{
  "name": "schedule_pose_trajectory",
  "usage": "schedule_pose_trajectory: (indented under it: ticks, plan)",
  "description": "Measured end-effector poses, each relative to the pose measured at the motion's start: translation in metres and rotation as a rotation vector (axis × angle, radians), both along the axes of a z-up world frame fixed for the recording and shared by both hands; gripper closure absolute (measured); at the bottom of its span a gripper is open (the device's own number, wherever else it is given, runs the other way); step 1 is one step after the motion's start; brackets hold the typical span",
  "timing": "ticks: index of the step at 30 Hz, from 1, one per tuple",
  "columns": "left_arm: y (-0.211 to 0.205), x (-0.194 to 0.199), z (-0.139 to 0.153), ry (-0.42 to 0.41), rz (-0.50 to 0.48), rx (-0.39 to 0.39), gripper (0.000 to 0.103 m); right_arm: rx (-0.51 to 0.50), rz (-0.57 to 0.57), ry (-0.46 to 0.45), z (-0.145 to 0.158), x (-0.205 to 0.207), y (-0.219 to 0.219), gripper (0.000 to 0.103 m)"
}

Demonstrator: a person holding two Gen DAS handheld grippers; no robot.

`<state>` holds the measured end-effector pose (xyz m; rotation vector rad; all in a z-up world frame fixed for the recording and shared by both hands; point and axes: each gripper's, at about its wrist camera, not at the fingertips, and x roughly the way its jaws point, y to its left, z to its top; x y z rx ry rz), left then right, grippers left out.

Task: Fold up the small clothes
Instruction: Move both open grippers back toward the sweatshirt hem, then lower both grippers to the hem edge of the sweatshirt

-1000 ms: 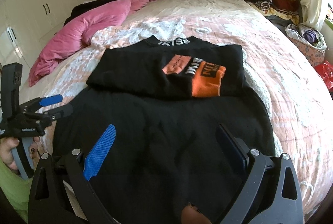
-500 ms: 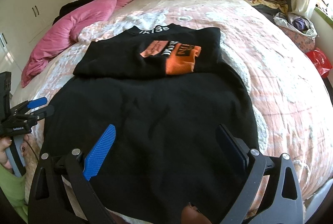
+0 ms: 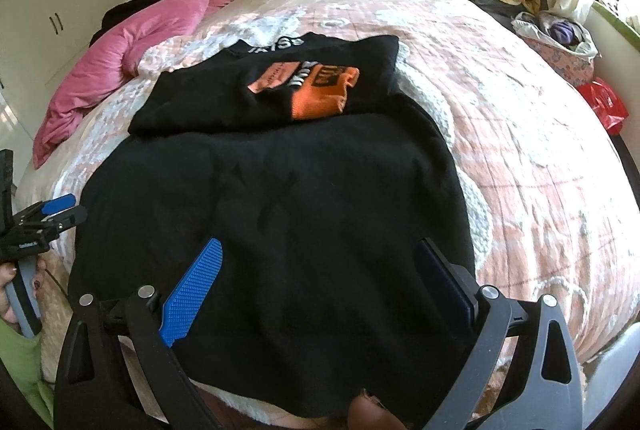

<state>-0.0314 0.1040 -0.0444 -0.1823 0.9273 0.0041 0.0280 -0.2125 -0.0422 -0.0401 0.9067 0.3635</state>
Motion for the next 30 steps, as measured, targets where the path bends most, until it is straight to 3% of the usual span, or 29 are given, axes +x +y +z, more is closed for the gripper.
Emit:
schedule_pose_trajectory:
  ticks: [17,30]
  plan:
    - [0.008,-0.022,-0.014,0.058,0.008,-0.010,0.010,-0.014,-0.025,0.037,-0.009,-0.009,-0.016,0.007]
    - [-0.001,-0.052,-0.036,0.135,-0.096,-0.078,0.010,-0.029,-0.032,0.062,-0.014,-0.013,-0.022,0.007]
